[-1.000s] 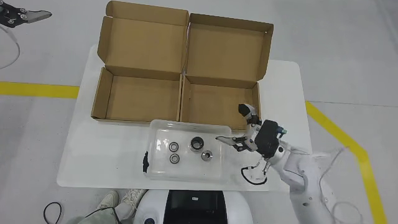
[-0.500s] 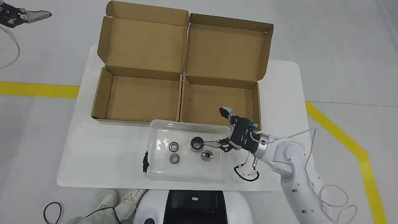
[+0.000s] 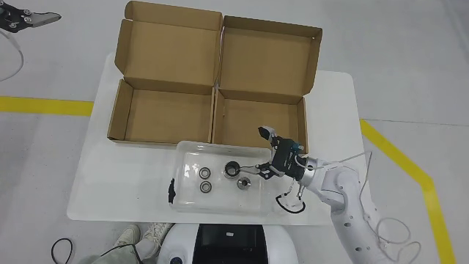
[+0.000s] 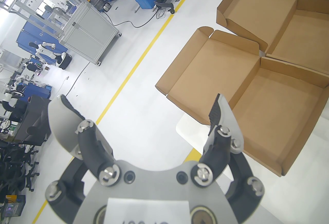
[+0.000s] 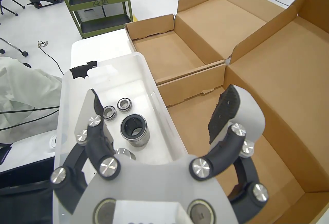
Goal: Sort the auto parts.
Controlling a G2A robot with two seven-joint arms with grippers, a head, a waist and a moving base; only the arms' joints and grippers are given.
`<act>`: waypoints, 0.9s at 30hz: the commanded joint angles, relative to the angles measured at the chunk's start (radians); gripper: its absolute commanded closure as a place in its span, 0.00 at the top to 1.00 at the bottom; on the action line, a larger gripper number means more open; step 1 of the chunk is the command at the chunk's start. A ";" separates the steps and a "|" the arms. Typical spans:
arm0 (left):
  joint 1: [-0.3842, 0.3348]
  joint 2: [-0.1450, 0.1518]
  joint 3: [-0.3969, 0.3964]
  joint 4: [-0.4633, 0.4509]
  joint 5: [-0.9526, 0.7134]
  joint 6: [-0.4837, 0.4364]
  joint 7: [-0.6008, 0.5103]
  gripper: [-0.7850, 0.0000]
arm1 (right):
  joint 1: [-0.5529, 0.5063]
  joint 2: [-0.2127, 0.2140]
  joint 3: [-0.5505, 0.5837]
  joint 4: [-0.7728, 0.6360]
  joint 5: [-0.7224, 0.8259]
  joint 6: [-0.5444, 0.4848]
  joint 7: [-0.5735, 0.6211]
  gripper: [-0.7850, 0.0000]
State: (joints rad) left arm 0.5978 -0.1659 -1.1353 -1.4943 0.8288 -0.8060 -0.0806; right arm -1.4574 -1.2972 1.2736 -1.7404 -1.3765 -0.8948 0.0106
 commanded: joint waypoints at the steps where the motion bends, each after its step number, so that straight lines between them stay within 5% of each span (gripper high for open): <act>1: 0.000 0.000 0.000 0.000 0.000 0.000 0.000 1.00 | 0.000 0.000 0.000 0.000 0.000 0.000 0.000 1.00; 18: 0.000 0.000 0.000 0.000 0.000 0.000 0.000 1.00 | 0.080 0.007 -0.125 -0.036 -0.055 -0.028 0.199 1.00; 21: 0.000 0.000 0.000 0.000 0.000 0.000 0.000 1.00 | 0.110 0.004 -0.173 -0.021 -0.043 -0.030 0.274 0.85; 24: 0.000 0.000 0.000 0.000 0.000 0.000 0.000 1.00 | 0.138 -0.001 -0.214 -0.002 -0.017 -0.014 0.349 0.94; 27: 0.000 0.000 0.000 0.000 0.000 0.000 0.000 1.00 | 0.156 -0.002 -0.240 0.007 0.016 -0.008 0.404 0.91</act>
State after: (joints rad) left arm 0.5978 -0.1659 -1.1353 -1.4943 0.8288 -0.8060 -0.0806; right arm -1.3060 -1.2995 1.0397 -1.7353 -1.3714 -0.9030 0.3974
